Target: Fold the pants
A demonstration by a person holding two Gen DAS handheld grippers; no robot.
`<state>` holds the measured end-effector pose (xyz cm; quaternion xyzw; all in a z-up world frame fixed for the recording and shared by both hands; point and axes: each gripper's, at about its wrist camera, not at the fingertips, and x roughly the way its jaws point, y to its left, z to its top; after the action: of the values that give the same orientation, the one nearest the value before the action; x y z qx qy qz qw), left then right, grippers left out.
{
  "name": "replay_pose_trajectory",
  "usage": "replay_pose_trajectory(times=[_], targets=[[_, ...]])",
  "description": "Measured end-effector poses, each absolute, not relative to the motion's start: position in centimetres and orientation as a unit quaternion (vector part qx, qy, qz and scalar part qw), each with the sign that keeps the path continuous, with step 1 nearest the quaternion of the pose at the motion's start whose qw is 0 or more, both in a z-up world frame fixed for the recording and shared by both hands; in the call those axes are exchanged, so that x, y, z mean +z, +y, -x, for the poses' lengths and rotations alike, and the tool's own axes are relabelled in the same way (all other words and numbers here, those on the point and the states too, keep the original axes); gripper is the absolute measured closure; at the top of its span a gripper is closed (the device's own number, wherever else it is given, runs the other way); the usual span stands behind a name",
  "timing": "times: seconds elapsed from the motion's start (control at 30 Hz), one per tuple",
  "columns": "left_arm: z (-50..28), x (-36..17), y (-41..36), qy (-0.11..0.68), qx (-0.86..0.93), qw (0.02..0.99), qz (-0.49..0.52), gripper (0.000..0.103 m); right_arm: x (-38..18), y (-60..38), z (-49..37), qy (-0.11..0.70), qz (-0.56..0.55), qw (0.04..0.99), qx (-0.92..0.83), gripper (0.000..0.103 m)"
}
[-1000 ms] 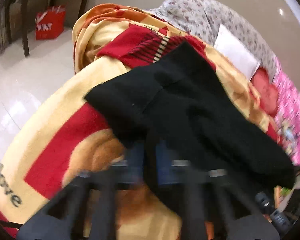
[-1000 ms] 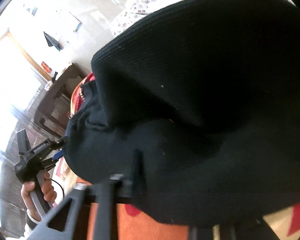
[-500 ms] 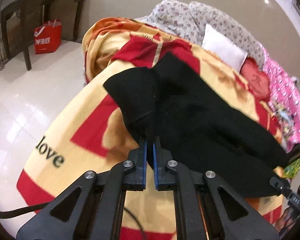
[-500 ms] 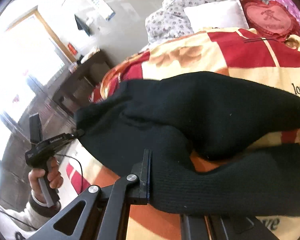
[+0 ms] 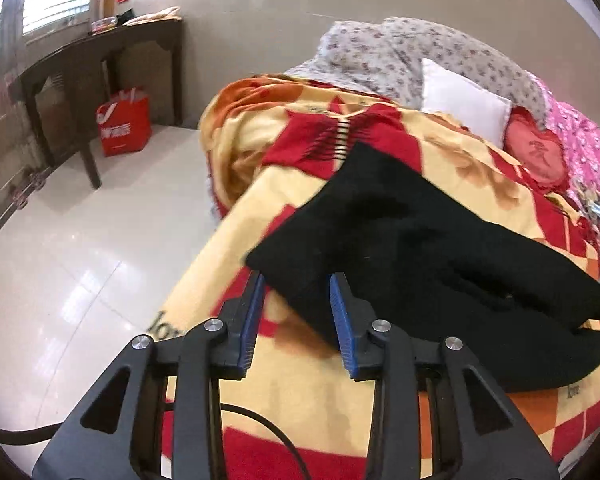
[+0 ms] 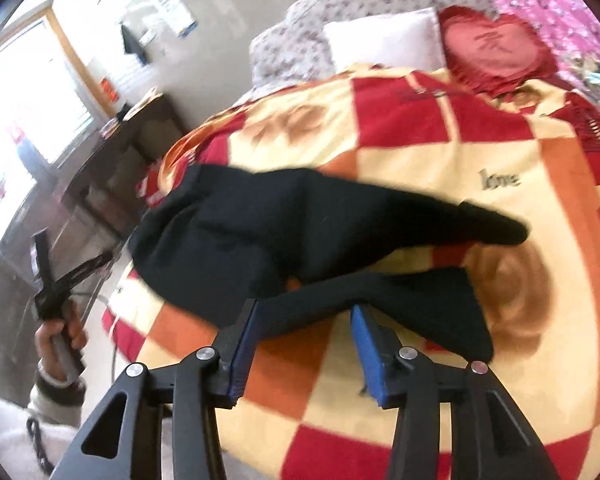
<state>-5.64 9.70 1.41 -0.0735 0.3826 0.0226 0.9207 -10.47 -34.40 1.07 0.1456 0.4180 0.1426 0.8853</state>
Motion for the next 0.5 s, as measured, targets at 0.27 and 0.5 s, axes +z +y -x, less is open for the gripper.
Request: replay_pose_trajectory(times=[0.27,0.5], targets=[[3.5,0.4,2.7,0.412,-0.071,0.907,0.046,0.068,4.3,-37.0,8.9,0.368,-0.207,0.893,0.159,0.058],[2.3,-1.5,-3.1,0.43,-0.12,0.895,-0.006,0.068,-2.8,-33.3,2.4,0.503,-0.13,0.842,0.143,0.058]])
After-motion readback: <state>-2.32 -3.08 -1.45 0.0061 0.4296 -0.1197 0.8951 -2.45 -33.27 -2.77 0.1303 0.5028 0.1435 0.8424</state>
